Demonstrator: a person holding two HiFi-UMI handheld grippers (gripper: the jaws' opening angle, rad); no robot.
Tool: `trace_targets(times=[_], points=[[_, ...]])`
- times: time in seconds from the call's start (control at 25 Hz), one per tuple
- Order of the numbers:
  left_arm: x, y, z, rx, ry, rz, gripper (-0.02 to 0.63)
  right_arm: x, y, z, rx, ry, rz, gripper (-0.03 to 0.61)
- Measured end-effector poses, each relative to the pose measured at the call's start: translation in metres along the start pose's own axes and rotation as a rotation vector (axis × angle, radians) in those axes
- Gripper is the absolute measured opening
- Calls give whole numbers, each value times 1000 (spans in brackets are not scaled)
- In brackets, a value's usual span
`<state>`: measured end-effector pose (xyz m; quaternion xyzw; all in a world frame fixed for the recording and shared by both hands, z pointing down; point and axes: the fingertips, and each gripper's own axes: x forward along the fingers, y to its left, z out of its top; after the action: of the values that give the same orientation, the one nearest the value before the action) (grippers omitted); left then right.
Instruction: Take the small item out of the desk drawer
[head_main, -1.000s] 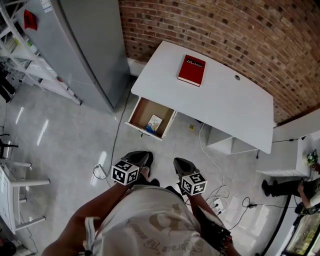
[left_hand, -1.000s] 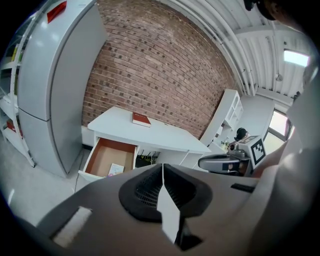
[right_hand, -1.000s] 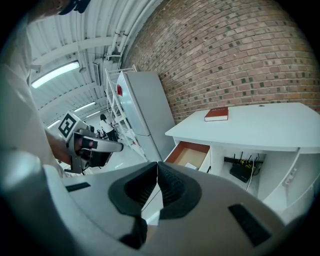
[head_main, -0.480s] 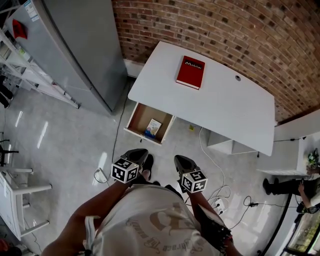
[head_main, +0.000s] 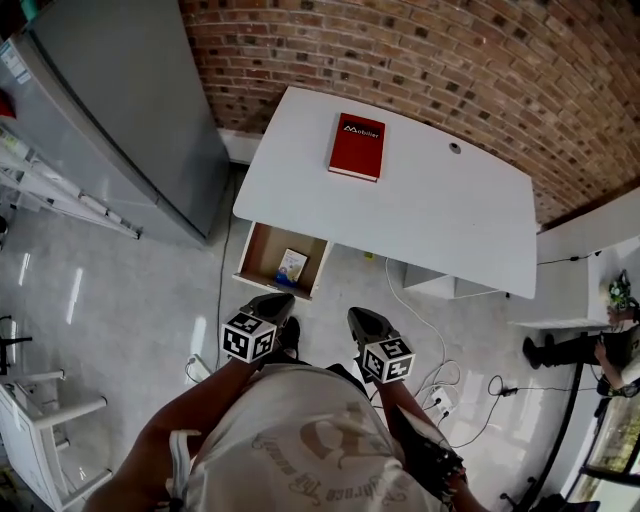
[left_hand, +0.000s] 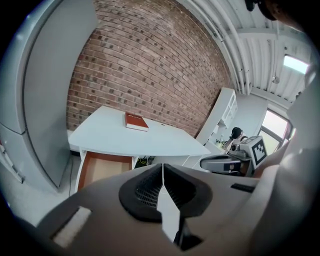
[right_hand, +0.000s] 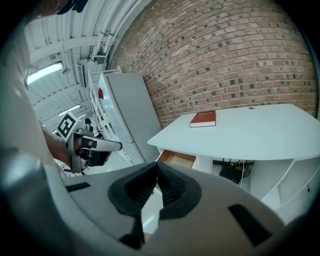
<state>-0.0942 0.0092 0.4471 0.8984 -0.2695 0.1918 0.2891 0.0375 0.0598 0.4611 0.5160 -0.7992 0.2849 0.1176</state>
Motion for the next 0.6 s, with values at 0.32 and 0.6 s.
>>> trace_targets(times=[0.32,0.6], points=[[25,24,35,40,4,-53,14,19,-16,28,10,-32,-68,6],[35,48,51,50,20,-82,14,45,-20,49,6,-38,-101,6]])
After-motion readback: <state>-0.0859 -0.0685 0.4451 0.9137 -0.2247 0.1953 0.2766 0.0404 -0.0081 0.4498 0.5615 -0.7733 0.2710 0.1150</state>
